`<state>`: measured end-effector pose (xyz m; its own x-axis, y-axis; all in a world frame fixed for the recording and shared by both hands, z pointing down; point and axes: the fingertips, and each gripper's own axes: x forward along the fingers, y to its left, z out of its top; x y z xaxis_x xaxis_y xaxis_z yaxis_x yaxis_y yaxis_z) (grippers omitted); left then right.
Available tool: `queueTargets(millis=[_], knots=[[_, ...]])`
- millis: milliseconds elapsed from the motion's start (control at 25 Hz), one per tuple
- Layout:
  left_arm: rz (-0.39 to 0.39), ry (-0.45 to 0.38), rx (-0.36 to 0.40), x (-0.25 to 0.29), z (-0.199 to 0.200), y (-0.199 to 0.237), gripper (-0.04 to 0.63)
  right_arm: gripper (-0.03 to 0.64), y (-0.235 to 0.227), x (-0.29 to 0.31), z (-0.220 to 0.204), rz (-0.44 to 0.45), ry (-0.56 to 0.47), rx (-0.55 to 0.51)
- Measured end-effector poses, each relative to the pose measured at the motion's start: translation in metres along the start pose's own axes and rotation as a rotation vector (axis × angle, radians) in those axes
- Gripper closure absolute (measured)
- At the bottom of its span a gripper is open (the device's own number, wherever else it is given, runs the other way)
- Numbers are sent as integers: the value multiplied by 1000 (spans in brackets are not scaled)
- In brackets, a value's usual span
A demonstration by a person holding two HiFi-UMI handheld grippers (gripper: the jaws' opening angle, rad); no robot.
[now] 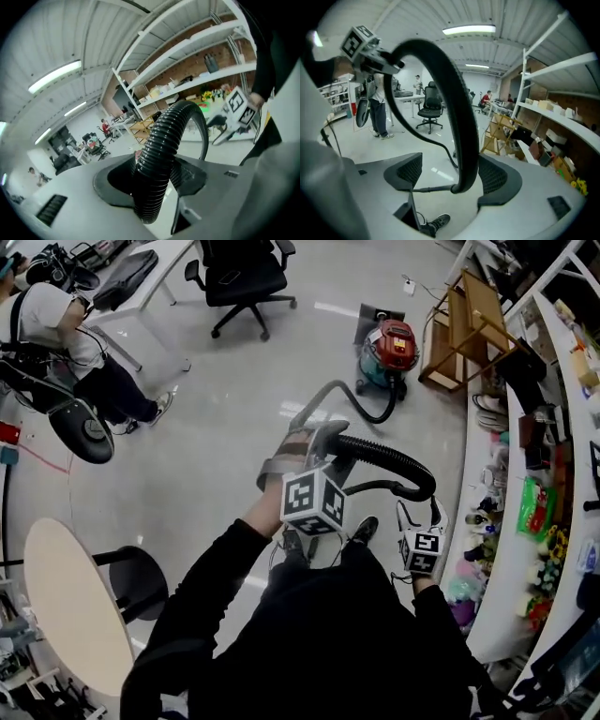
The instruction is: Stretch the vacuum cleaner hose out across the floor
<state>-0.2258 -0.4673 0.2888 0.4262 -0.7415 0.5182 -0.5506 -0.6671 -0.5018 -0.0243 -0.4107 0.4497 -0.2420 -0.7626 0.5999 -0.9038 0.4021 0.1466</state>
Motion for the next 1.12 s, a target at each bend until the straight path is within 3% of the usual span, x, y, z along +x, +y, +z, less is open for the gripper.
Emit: queueTargets(millis=[120, 240, 360, 480, 680, 760, 840, 880, 1040, 1120], knots=[[-27, -31, -127, -64, -13, -8, 388, 258, 4, -1, 2, -107, -30, 22], [-57, -55, -183, -115, -7, -39, 421, 258, -11, -23, 42, -164, -171, -49], [-67, -71, -267, -151, 7, -78, 440, 259, 9, -48, 86, -37, -259, -143], [-48, -73, -415, -176, 17, -108, 445, 258, 44, -60, 87, 121, -323, -218], [-60, -87, -575, -210, 60, -180, 445, 258, 49, -73, 66, 244, -311, -57], [-67, -99, -634, -222, 77, -215, 445, 258, 47, -64, 42, 272, -274, -86], [-69, -115, -681, -231, 88, -244, 445, 289, 34, -62, 23, 258, -247, -124], [-75, -122, -707, -235, 88, -256, 443, 422, 25, -67, 19, 240, -251, -131], [-188, -110, -762, -240, 57, -320, 433, 422, -1, -123, 58, 148, -402, -213], [-234, -82, -737, -244, 35, -346, 335, 422, 4, -163, 89, 84, -502, -360]])
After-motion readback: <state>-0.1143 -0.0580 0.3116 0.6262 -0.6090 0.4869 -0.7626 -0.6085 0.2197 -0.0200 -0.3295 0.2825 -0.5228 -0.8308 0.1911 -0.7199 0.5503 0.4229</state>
